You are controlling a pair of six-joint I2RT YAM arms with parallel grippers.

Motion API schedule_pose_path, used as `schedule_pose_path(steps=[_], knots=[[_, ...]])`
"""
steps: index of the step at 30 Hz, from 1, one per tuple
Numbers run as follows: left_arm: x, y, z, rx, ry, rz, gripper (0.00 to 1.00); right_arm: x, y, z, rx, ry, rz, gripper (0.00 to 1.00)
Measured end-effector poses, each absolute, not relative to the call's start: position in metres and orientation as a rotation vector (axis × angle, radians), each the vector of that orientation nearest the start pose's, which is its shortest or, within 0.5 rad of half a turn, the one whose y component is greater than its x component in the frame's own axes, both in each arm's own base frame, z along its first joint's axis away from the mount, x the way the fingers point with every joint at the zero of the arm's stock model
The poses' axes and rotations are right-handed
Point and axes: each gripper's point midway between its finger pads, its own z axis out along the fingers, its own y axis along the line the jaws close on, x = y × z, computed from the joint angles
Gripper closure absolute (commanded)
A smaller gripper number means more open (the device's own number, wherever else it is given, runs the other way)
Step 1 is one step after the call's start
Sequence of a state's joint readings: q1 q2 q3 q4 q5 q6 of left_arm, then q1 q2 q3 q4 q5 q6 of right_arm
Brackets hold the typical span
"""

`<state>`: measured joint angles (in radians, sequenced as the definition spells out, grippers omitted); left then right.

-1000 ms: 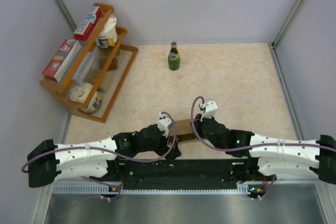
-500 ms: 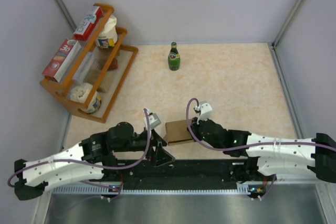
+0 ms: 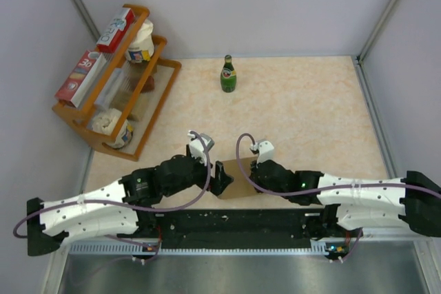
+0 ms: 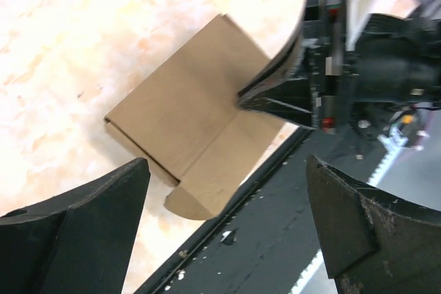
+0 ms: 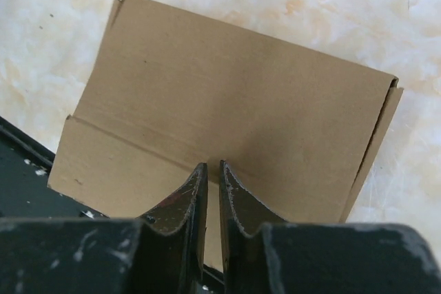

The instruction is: Fold the paper box

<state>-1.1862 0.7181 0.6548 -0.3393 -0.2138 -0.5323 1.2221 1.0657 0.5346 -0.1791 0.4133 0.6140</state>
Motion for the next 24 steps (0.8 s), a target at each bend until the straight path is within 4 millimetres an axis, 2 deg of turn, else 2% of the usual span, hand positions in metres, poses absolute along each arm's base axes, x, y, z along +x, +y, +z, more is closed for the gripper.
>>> schedule_pose_path(steps=[3, 7, 10, 14, 17, 21, 24], knots=[[0.132, -0.26, 0.179, 0.521, 2.068, -0.794, 0.01, 0.145, 0.259, 0.078, -0.487, 2.245, 0.504, 0.88], [0.14, -0.26, 0.166, 0.484, 2.093, -0.734, 0.01, 0.142, 0.256, 0.07, -0.508, 2.279, 0.476, 0.88], [0.145, -0.26, 0.158, 0.451, 2.105, -0.705, 0.01, 0.141, 0.257, 0.071, -0.514, 2.286, 0.471, 0.87], [0.15, -0.26, 0.146, 0.414, 2.13, -0.666, 0.01, 0.142, 0.253, 0.077, -0.511, 2.283, 0.471, 0.77], [0.153, -0.26, 0.136, 0.398, 2.147, -0.638, 0.01, 0.149, 0.245, 0.093, -0.461, 2.255, 0.494, 0.69], [0.157, -0.263, 0.125, 0.381, 2.169, -0.609, 0.01, 0.172, 0.225, 0.118, -0.309, 2.211, 0.536, 0.53], [0.158, -0.264, 0.119, 0.373, 2.183, -0.589, 0.01, 0.191, 0.206, 0.125, -0.188, 2.207, 0.547, 0.4]])
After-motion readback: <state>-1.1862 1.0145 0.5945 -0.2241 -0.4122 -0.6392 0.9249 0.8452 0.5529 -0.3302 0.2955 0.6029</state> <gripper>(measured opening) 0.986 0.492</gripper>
